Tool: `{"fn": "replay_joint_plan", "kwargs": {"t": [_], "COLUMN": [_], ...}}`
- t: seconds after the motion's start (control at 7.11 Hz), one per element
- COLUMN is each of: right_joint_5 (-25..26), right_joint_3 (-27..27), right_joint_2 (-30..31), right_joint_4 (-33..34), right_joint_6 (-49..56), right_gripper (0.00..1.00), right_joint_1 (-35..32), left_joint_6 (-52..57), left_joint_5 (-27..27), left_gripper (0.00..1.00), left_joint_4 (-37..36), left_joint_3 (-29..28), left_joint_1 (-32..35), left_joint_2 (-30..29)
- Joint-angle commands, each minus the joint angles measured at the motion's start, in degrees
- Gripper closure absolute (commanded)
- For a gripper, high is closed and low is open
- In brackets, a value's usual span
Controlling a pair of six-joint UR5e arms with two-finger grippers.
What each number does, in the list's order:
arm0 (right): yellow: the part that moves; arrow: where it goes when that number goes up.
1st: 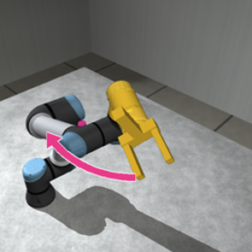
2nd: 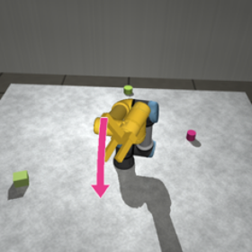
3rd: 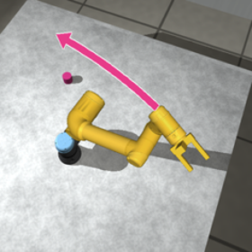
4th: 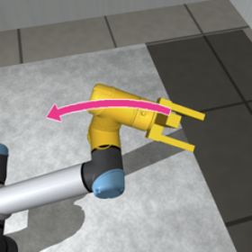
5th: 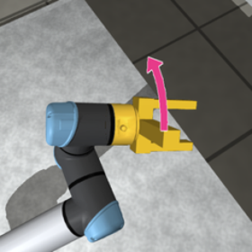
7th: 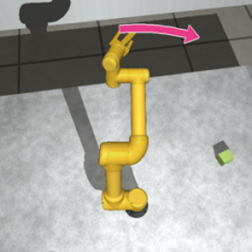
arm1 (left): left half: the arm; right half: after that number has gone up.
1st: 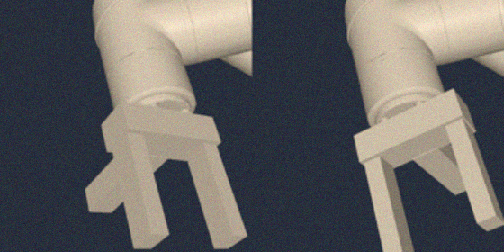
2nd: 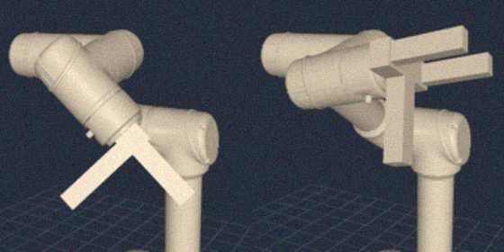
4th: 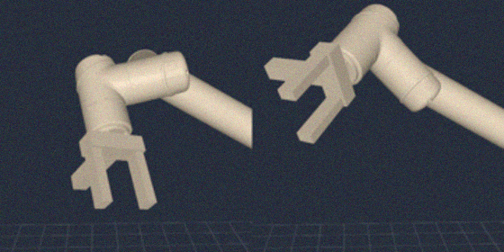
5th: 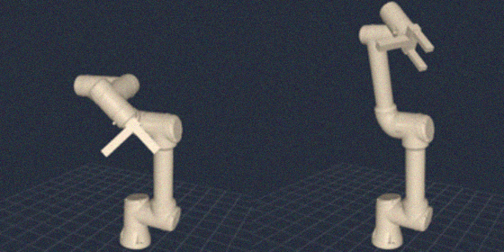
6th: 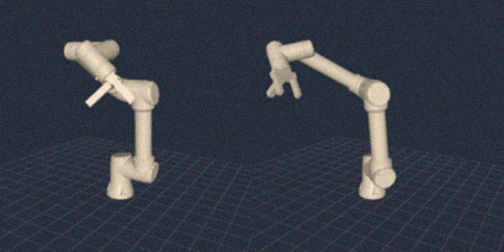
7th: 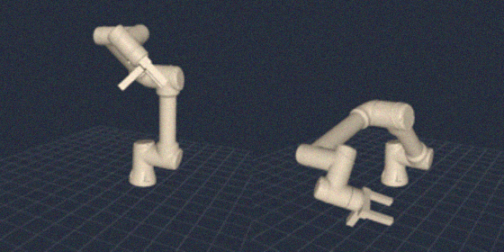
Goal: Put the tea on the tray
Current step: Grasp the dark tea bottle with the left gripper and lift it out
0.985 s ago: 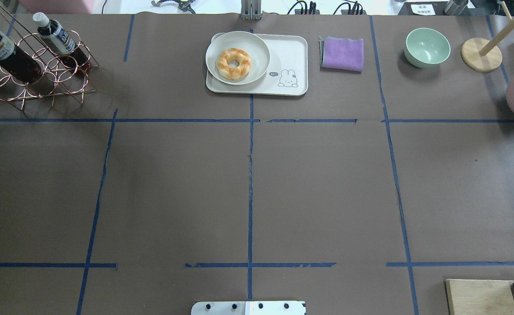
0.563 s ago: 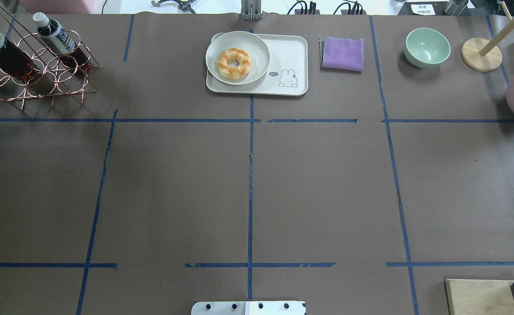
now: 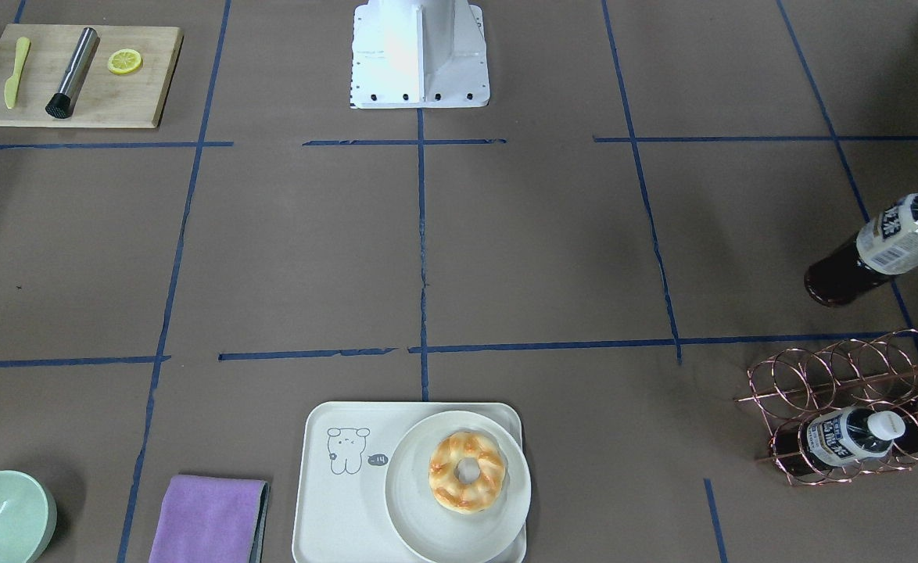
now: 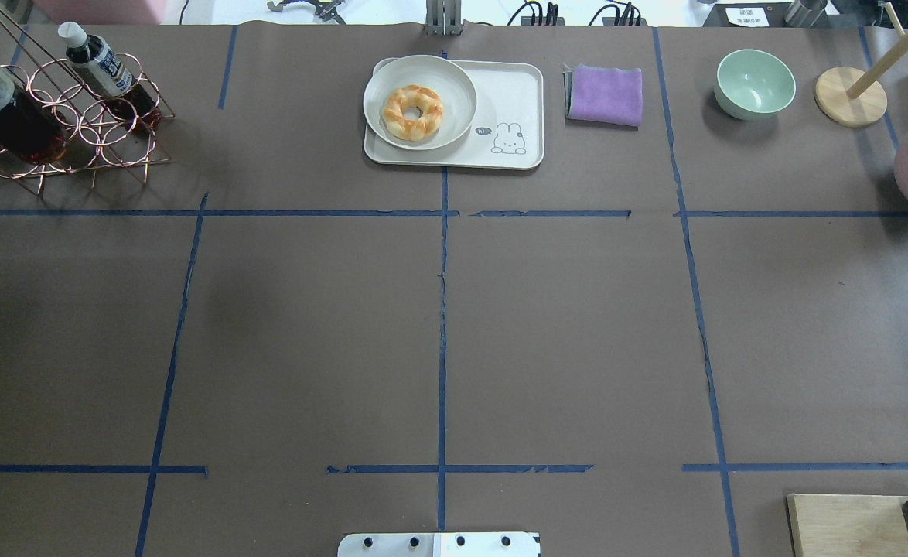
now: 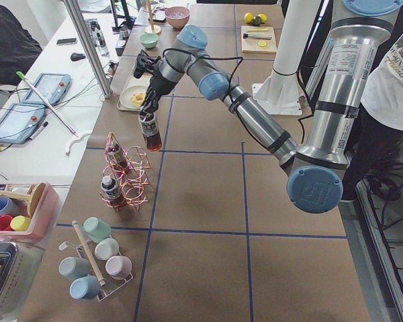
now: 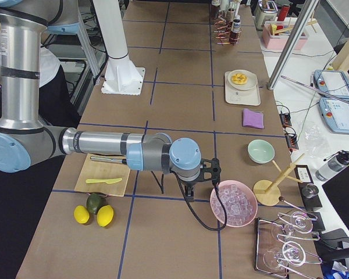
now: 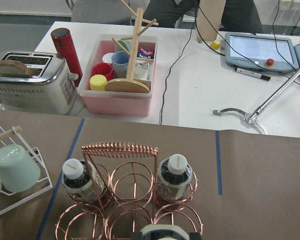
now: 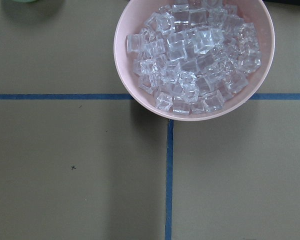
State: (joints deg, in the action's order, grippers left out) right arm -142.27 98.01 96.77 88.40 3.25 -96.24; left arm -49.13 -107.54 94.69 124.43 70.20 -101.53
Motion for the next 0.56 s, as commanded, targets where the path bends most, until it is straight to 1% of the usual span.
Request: {"fn": "replay_joint_plan", "kwargs": {"t": [0.0,0.14,0.42], "right_joint_5": [0.06,0.15,0.32], "right_joint_3": [0.43,0.52,0.52], "right_joint_2": [0.00,-0.09,-0.26], "right_joint_4": [-0.15,-0.24,-0.24], "right_joint_6": [0.09,0.09,0.09], "right_gripper": [0.00,0.00,0.00], "right_joint_1": [0.00,-0.09,0.00], "left_joint_6": [-4.18,-6.31,-16.21], "left_joint_5": [1.53,6.33,15.30], "left_gripper": [0.98,0.98,0.99], "left_joint_4": [-7.38,-10.28,-17.39], "left_joint_3": [2.04,2.22,1.87], "left_joint_1": [-5.92,-11.17,-23.74], "left_joint_2": [-6.28,-9.61,-18.13]}}
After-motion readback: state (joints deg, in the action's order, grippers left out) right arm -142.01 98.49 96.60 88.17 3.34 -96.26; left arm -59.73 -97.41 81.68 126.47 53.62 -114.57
